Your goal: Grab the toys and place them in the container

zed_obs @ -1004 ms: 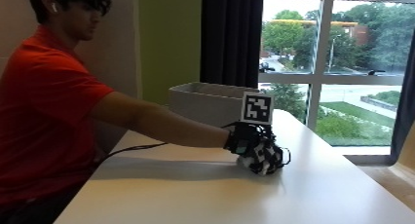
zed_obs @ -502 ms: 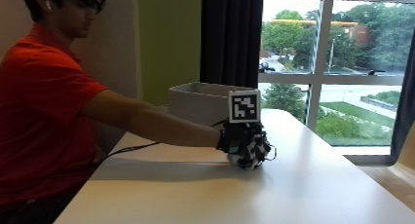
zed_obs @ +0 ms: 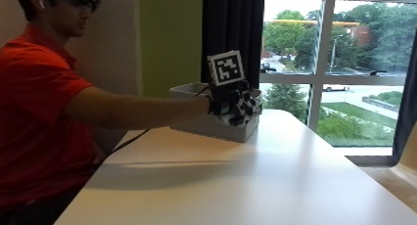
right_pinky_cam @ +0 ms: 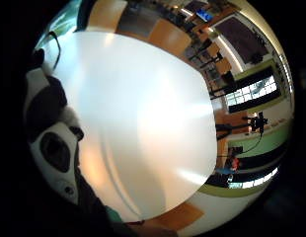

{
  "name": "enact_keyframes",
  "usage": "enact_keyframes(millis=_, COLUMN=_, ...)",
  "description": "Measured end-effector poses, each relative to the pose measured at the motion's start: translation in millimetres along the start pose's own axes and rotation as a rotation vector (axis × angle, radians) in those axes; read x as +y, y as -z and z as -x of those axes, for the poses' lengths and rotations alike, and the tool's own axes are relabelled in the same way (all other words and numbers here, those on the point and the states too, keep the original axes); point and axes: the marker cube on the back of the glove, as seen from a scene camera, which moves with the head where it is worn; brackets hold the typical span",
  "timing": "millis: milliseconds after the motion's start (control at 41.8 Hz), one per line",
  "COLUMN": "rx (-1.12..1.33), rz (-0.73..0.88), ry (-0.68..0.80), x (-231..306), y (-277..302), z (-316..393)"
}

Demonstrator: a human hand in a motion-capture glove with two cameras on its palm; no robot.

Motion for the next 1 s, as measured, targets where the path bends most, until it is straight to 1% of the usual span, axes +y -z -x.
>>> enact_keyframes(millis=119, rx=-0.047, rz=0.0, ry=0.069, x=8, y=26, z=13)
enact_keyframes(millis=239, rx=-0.085, rz=-0.003, ry=0.107, x=13, y=49, z=21)
enact_keyframes(millis=478, rx=-0.093, rz=-0.037, ry=0.125, x=18, y=79, z=42)
enact_keyframes(millis=669, rx=-0.13, rz=-0.066, ry=0.175, x=15, y=101, z=61)
enact_keyframes(millis=1004, rx=-0.136, rz=-0.091, ry=0.242, x=3, y=129, z=121)
